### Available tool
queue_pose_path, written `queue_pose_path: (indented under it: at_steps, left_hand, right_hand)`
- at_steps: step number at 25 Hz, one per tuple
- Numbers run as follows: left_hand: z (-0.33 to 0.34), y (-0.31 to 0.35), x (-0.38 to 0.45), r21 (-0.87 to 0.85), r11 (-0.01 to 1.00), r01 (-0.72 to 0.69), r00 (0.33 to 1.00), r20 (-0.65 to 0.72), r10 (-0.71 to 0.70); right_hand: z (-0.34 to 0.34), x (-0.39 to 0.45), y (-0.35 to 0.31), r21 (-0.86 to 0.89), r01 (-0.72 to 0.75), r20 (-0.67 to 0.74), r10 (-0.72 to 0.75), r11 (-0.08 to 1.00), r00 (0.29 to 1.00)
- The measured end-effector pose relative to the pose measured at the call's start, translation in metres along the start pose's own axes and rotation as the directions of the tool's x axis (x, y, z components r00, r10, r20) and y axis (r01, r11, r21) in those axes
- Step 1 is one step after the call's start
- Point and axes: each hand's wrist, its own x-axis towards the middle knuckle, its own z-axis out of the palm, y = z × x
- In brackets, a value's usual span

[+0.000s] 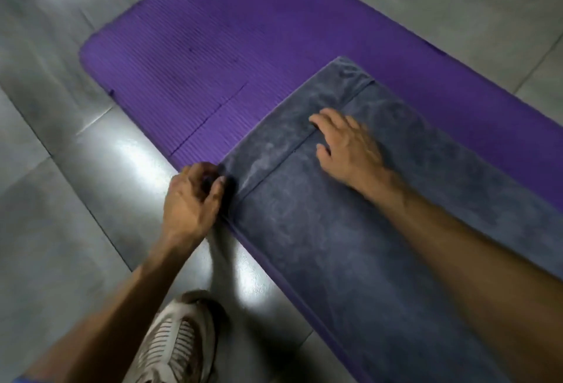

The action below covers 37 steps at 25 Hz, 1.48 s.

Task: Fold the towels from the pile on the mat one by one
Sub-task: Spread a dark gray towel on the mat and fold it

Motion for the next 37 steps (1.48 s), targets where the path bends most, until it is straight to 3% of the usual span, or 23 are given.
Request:
queue_pose_path:
  at_steps: [2, 3, 5, 7, 9, 10, 11, 12, 13, 14, 16, 18, 21, 23, 25, 29, 34, 35, 37]
  left_hand:
    - [0.003, -0.017, 0.012, 0.130, 0.991, -0.026, 0.986, 0.169, 0.004]
    - [0.003, -0.022, 0.019, 0.132, 0.990, 0.041, 0.969, 0.238, -0.072]
    - [0.002, -0.020, 0.035, 0.022, 0.974, 0.226, 0.939, 0.262, -0.223]
    - [0.001, -0.006, 0.037, -0.094, 0.948, 0.305, 0.924, 0.272, -0.270]
    - [-0.004, 0.027, 0.023, -0.208, 0.958, 0.196, 0.959, 0.244, -0.144]
    - [-0.005, 0.046, 0.009, -0.194, 0.980, 0.043, 0.981, 0.193, -0.005]
    - [-0.003, 0.067, -0.010, -0.134, 0.982, -0.130, 0.974, 0.166, 0.152]
    - [0.004, 0.087, -0.032, -0.104, 0.953, -0.286, 0.938, 0.175, 0.301]
    - [0.015, 0.103, -0.056, -0.109, 0.903, -0.415, 0.878, 0.214, 0.429]
    - [0.028, 0.114, -0.079, -0.119, 0.843, -0.524, 0.807, 0.247, 0.536]
    - [0.054, 0.133, -0.122, -0.133, 0.748, -0.651, 0.703, 0.267, 0.659]
    - [0.072, 0.147, -0.155, -0.170, 0.709, -0.684, 0.667, 0.246, 0.703]
    - [0.087, 0.163, -0.197, -0.217, 0.658, -0.721, 0.612, 0.248, 0.751]
    - [0.093, 0.173, -0.223, -0.278, 0.627, -0.727, 0.556, 0.297, 0.776]
    - [0.099, 0.186, -0.253, -0.342, 0.578, -0.741, 0.474, 0.343, 0.811]
    - [0.114, 0.209, -0.299, -0.396, 0.571, -0.719, 0.405, 0.429, 0.807]
    - [0.148, 0.221, -0.316, -0.379, 0.547, -0.746, 0.305, 0.536, 0.787]
    - [0.152, 0.216, -0.305, -0.355, 0.559, -0.749, 0.335, 0.526, 0.782]
    - [0.144, 0.201, -0.268, -0.285, 0.652, -0.703, 0.480, 0.487, 0.730]
  right_hand:
    - [0.002, 0.024, -0.002, -0.086, 0.044, 0.099, -0.036, 0.995, 0.994]
    - [0.004, 0.029, -0.004, -0.104, 0.038, 0.138, -0.023, 0.994, 0.990]
    - [0.006, 0.032, -0.006, -0.099, -0.007, 0.166, 0.023, 0.995, 0.986]
    - [-0.002, 0.035, -0.012, -0.136, 0.004, 0.211, 0.026, 0.991, 0.977]
    - [-0.013, 0.040, -0.013, -0.023, -0.075, 0.193, 0.078, 0.997, 0.978]
    - [-0.021, 0.041, -0.015, 0.218, -0.229, 0.168, 0.195, 0.949, 0.966]
    - [-0.028, 0.039, -0.017, 0.501, -0.381, 0.167, 0.345, 0.777, 0.924]
    - [-0.035, 0.034, -0.017, 0.704, -0.484, 0.228, 0.480, 0.520, 0.847]
    - [-0.039, 0.027, -0.014, 0.793, -0.523, 0.286, 0.567, 0.312, 0.772]
    - [-0.043, 0.020, -0.012, 0.796, -0.552, 0.318, 0.604, 0.248, 0.731]
    - [-0.044, -0.003, 0.009, 0.720, -0.630, 0.291, 0.699, 0.290, 0.653]
    - [-0.041, -0.038, 0.047, 0.779, -0.594, 0.191, 0.826, 0.201, 0.530]
    - [-0.046, -0.126, 0.112, 0.928, -0.350, 0.247, 0.911, -0.124, 0.331]
    - [-0.050, -0.188, 0.145, 0.933, -0.253, 0.312, 0.923, -0.255, 0.223]
    - [-0.053, -0.247, 0.177, 0.933, -0.199, 0.335, 0.926, -0.300, 0.174]
    - [-0.069, -0.324, 0.205, 0.945, -0.126, 0.325, 0.912, -0.302, 0.250]
    - [-0.074, -0.372, 0.231, 0.958, -0.130, 0.280, 0.933, -0.256, 0.227]
    - [-0.073, -0.375, 0.234, 0.961, -0.129, 0.269, 0.937, -0.245, 0.224]
    - [-0.071, -0.372, 0.236, 0.967, -0.211, 0.177, 0.973, -0.143, 0.150]
